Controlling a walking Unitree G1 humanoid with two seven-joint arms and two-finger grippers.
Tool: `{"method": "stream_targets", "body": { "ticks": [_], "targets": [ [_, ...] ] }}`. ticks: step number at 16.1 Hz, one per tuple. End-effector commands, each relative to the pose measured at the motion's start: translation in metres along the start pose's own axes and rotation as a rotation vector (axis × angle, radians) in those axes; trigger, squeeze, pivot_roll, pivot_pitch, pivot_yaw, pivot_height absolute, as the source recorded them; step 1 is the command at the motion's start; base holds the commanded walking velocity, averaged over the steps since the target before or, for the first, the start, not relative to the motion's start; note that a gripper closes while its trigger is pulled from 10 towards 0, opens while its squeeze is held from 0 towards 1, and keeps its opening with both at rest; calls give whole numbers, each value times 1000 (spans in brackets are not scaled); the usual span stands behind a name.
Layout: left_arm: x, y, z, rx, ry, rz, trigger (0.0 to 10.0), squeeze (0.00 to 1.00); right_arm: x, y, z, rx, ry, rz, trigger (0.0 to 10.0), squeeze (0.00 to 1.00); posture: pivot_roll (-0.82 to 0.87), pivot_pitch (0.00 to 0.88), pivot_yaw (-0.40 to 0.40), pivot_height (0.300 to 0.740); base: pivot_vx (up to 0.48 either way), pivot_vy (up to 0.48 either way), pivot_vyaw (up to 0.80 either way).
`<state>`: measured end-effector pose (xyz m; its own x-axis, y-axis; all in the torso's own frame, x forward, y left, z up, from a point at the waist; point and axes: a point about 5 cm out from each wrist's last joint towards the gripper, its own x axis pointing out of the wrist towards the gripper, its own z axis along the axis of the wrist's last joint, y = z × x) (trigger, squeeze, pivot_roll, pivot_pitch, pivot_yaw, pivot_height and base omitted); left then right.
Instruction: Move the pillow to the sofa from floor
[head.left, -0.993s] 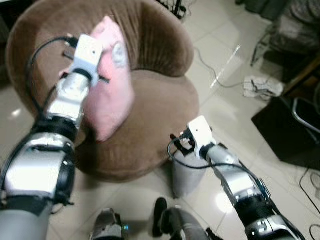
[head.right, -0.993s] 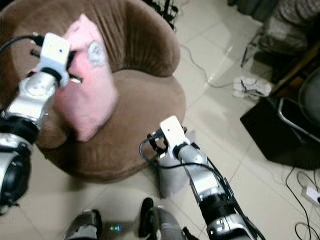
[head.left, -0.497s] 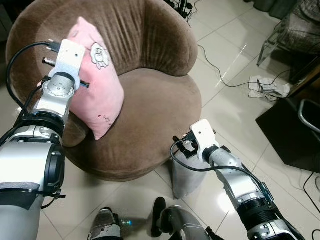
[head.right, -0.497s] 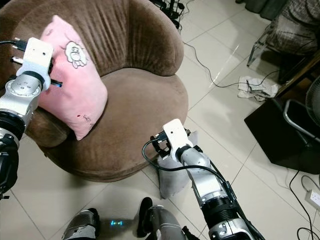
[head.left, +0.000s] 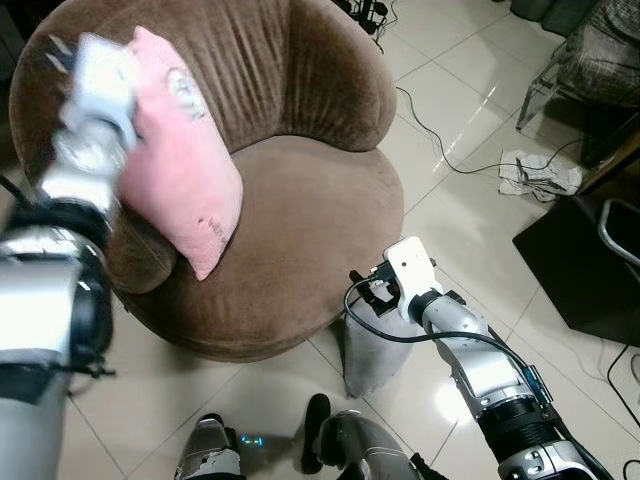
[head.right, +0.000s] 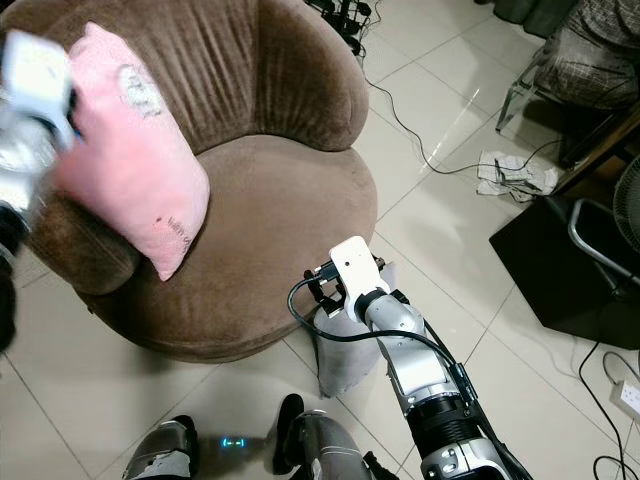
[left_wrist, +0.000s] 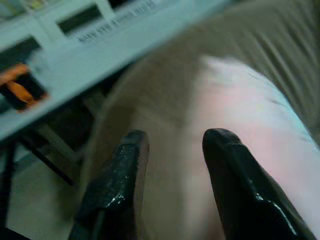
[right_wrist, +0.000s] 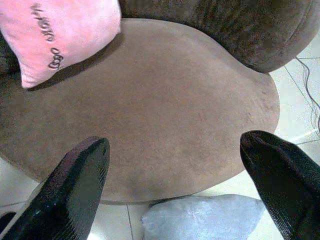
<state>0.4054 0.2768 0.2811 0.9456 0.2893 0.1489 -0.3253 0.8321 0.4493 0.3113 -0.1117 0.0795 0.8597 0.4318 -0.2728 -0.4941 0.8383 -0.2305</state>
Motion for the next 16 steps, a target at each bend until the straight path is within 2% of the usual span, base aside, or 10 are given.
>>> {"method": "stream_targets", "body": {
  "ticks": [1,2,5,6,7,10,12,13,14,16],
  "targets": [
    [2,5,11,-7,-34,26,10000,1000,-4,-6,-6,5,24,-12,10000,0,-44,224,-181,740,0,0,0],
    [5,15,31,-19,-90,52,10000,1000,-3,-6,-5,4,24,-9,10000,0,-37,223,-183,740,0,0,0],
    [7,23,66,-26,-190,49,10000,1000,-1,-5,-4,0,22,1,10000,0,-25,218,-185,740,0,0,0],
    [7,23,76,-41,-228,41,10000,478,0,-4,-3,-1,21,1,10000,0,-23,215,-186,740,0,0,0],
    [6,21,90,-62,-294,33,10000,0,1,-4,-2,-2,15,4,10000,0,-19,208,-192,740,0,0,0],
    [5,21,97,-120,-341,10,10000,0,2,-6,0,-12,7,6,10000,0,-10,202,-198,740,0,0,0],
    [4,21,90,-188,-350,-4,10000,0,3,-9,2,-16,-8,-10,10000,0,-7,198,-199,740,0,0,0],
    [1,13,79,-205,-378,-47,10000,0,4,-10,5,-11,-30,-33,10000,0,-2,196,-190,740,0,0,0],
    [-5,-5,63,-206,-410,-117,10000,0,6,-12,8,0,-50,-74,10000,0,-3,192,-189,740,0,0,0],
    [-32,-75,-4,-260,-307,-309,10000,0,11,-14,14,27,-69,-121,10000,0,6,197,-188,740,0,0,0]
  ]
}}
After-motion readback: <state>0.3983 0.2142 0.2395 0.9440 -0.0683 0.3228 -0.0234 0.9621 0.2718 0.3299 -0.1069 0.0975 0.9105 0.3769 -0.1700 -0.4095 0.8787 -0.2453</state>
